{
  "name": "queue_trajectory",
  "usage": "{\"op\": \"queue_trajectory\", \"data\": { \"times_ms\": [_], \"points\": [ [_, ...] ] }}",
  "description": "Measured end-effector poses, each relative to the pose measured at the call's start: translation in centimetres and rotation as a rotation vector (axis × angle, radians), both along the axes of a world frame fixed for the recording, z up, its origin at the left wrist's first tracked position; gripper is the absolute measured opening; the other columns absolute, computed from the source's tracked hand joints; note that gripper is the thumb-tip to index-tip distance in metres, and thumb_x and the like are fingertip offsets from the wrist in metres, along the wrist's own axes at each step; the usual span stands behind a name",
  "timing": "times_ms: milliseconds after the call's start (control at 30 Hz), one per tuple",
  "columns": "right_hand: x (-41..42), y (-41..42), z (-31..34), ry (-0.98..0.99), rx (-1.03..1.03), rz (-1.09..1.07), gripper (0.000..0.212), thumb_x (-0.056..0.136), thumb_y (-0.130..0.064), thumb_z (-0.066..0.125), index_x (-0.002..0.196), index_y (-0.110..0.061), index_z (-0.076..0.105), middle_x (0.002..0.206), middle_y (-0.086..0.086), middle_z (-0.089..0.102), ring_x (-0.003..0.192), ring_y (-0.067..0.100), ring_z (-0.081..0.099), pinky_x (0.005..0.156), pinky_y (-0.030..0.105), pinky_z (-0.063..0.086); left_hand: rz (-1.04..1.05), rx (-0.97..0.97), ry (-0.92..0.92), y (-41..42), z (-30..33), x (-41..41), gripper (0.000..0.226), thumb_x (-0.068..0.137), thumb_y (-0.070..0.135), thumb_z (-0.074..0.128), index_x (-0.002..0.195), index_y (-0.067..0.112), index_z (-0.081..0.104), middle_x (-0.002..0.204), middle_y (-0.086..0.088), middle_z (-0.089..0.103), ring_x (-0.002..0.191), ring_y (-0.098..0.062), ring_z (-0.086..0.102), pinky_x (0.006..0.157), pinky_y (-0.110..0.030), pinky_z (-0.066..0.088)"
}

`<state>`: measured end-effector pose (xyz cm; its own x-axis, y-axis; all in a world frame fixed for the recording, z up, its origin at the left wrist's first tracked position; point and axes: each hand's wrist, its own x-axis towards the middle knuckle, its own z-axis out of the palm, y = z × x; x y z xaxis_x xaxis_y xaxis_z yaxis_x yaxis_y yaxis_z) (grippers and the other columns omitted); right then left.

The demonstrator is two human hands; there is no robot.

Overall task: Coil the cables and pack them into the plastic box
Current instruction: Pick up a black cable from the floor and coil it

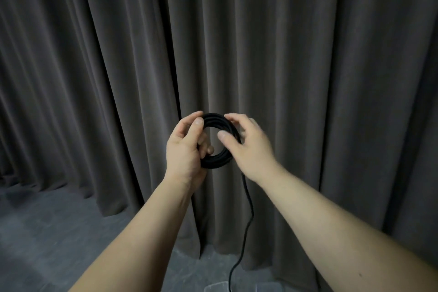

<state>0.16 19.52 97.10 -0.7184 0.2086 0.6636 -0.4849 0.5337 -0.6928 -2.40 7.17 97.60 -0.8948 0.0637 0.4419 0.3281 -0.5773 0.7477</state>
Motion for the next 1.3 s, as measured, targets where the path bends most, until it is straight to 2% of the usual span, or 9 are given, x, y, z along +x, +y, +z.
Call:
{"op": "queue_trajectory", "data": {
  "times_ms": [200,367,667,733,833,1000,1133,1200,1300],
  "points": [
    [0.1,-0.5,-0.4,-0.095,0.002,0.034,0.054,0.096,-0.015,0.052,0.146,-0.029,0.038,0.145,-0.01,0.045,0.132,0.002,0.038,0.09,-0.007,0.021,0.03,-0.055,0.025,-0.2,0.2,-0.3,0.019,0.096,0.012,0.056,0.115,0.014,0.06,0.05,0.006,0.038,0.042,-0.009,0.03,0.05,-0.022,0.04],
    [0.0,-0.3,-0.2,-0.049,0.019,-0.01,0.049,0.095,-0.014,0.054,0.142,-0.026,0.045,0.135,-0.006,0.057,0.119,0.001,0.049,0.08,-0.012,0.02,0.005,-0.165,0.069,-1.2,0.1,-0.8,0.022,0.098,0.012,0.054,0.117,0.019,0.061,0.059,0.003,0.047,0.048,-0.01,0.039,0.063,-0.029,0.047],
    [-0.8,-1.2,-0.1,-0.05,-0.072,0.104,0.048,0.094,-0.008,0.054,0.139,-0.021,0.048,0.134,-0.002,0.057,0.121,0.003,0.05,0.093,0.001,0.036,-0.069,-0.071,-0.01,-1.6,0.7,-0.6,0.024,0.094,0.036,0.053,0.107,0.019,0.066,0.054,0.003,0.038,0.041,-0.009,0.029,0.053,-0.025,0.037],
    [-1.1,-1.4,-0.4,-0.101,-0.154,0.189,0.05,0.095,-0.014,0.054,0.141,-0.03,0.043,0.133,0.001,0.057,0.111,0.015,0.06,0.078,0.025,0.056,0.055,-0.057,-0.03,-1.4,0.6,-0.7,0.016,0.098,0.023,0.053,0.101,0.018,0.067,0.051,0.004,0.037,0.041,-0.009,0.028,0.05,-0.025,0.035],
    [-0.7,-1.0,-1.2,-0.303,-0.19,0.315,0.06,0.093,-0.024,0.057,0.144,-0.039,0.028,0.12,0.01,0.058,0.072,0.022,0.068,0.059,0.032,0.057,0.183,0.041,-0.056,-1.8,0.8,-1.4,0.012,0.098,0.017,0.055,0.097,0.017,0.066,0.048,0.005,0.037,0.041,-0.009,0.028,0.047,-0.025,0.032],
    [0.3,0.9,-3.1,-0.43,0.076,0.225,0.03,0.088,-0.003,0.055,0.105,-0.026,0.046,0.07,-0.002,0.058,0.06,0.018,0.065,0.075,0.042,0.055,0.324,0.173,-0.118,-4.2,1.5,-2.7,0.01,0.097,0.018,0.057,0.096,0.018,0.066,0.047,0.005,0.037,0.041,-0.009,0.029,0.047,-0.025,0.033],
    [1.3,1.1,-2.0,-0.222,0.65,-0.113,0.012,0.095,-0.021,0.049,0.103,-0.028,0.055,0.096,-0.005,0.062,0.089,0.023,0.061,0.075,0.035,0.048,0.425,0.147,-0.128,-4.9,0.9,-3.3,0.011,0.095,0.02,0.061,0.102,0.017,0.068,0.051,0.004,0.039,0.045,-0.01,0.031,0.052,-0.027,0.032],
    [2.2,-0.1,0.3,-0.192,0.999,-0.082,0.02,0.096,-0.023,0.045,0.11,-0.028,0.059,0.108,-0.004,0.06,0.1,0.024,0.057,0.077,0.033,0.046,0.461,0.037,-0.079,-4.6,0.4,-3.4,0.012,0.094,0.021,0.061,0.103,0.017,0.069,0.055,0.005,0.043,0.047,-0.009,0.035,0.049,-0.024,0.033],
    [2.8,-2.2,4.4,-0.243,1.079,0.097,0.029,0.093,-0.017,0.048,0.11,-0.029,0.068,0.111,-0.006,0.065,0.104,0.018,0.059,0.089,0.032,0.048,0.449,-0.144,-0.001,-3.5,-0.3,-3.0,0.01,0.095,0.023,0.06,0.098,0.022,0.07,0.063,0.005,0.051,0.052,-0.009,0.043,0.047,-0.024,0.038]
  ]
}}
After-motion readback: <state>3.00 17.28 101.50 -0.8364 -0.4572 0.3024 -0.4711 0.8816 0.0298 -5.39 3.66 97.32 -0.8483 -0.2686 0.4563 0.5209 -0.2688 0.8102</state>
